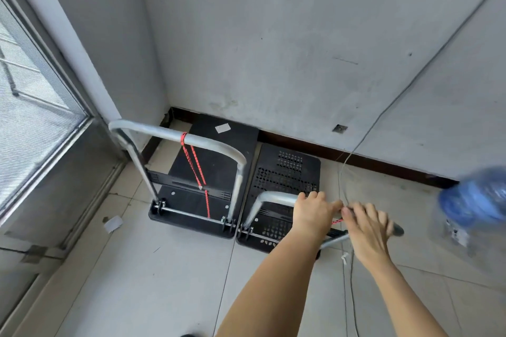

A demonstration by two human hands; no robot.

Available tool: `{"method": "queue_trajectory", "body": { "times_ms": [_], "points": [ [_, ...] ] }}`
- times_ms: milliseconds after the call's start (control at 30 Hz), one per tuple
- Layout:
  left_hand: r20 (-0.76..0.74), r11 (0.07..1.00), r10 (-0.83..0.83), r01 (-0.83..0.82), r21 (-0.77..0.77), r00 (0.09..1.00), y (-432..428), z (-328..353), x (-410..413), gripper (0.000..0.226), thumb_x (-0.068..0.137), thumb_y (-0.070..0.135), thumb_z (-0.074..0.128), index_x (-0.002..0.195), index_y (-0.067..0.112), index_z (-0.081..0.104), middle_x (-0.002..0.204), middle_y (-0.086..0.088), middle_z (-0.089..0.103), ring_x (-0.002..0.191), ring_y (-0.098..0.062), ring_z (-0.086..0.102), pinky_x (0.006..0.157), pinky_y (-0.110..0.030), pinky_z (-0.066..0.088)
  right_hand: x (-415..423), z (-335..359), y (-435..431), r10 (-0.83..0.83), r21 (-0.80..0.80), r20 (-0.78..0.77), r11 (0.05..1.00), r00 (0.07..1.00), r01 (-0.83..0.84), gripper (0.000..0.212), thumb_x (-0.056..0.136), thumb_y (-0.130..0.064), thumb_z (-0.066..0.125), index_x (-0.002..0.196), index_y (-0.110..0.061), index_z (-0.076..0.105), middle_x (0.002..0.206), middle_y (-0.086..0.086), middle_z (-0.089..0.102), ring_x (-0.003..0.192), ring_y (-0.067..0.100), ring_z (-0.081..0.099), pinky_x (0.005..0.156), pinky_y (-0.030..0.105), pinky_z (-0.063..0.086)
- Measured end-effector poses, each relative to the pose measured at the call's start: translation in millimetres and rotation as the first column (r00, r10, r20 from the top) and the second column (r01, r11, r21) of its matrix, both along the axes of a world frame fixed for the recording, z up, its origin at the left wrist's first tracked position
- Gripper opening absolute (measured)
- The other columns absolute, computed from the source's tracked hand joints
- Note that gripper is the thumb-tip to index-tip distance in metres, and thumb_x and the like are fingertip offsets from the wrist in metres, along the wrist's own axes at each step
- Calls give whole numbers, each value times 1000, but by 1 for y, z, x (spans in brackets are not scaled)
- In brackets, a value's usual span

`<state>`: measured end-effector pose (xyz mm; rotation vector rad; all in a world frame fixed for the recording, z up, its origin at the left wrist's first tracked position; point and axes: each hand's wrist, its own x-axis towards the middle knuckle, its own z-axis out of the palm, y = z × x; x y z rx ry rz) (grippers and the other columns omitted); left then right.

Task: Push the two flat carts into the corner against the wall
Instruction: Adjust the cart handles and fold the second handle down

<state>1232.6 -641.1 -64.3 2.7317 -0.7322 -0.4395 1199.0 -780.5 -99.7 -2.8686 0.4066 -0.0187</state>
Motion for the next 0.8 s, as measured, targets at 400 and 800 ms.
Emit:
{"method": "queue_trajectory", "body": {
  "times_ms": [400, 800],
  "points": [
    [16, 1000, -5, 5, 23, 1000, 5, -1, -1, 55, 92, 8, 55, 142, 23, 37, 131, -14, 50, 127, -31, 44, 106, -43, 36, -1, -3, 4, 25, -6, 38, 1000, 999, -25, 69, 78, -61, 8, 99, -19, 57, 93, -1, 41, 92, 16, 27, 90, 38, 18],
    [54, 999, -23, 21, 38, 998, 10, -5, 8, 58, 92, 9, 57, 144, 24, 36, 130, -13, 51, 125, -30, 46, 104, -41, 38, 6, -5, 9, 12, 1, 46, 1000, 999, -12, 64, 80, -60, 10, 96, -19, 57, 95, 1, 45, 96, 22, 34, 94, 42, 20]
  ]
}}
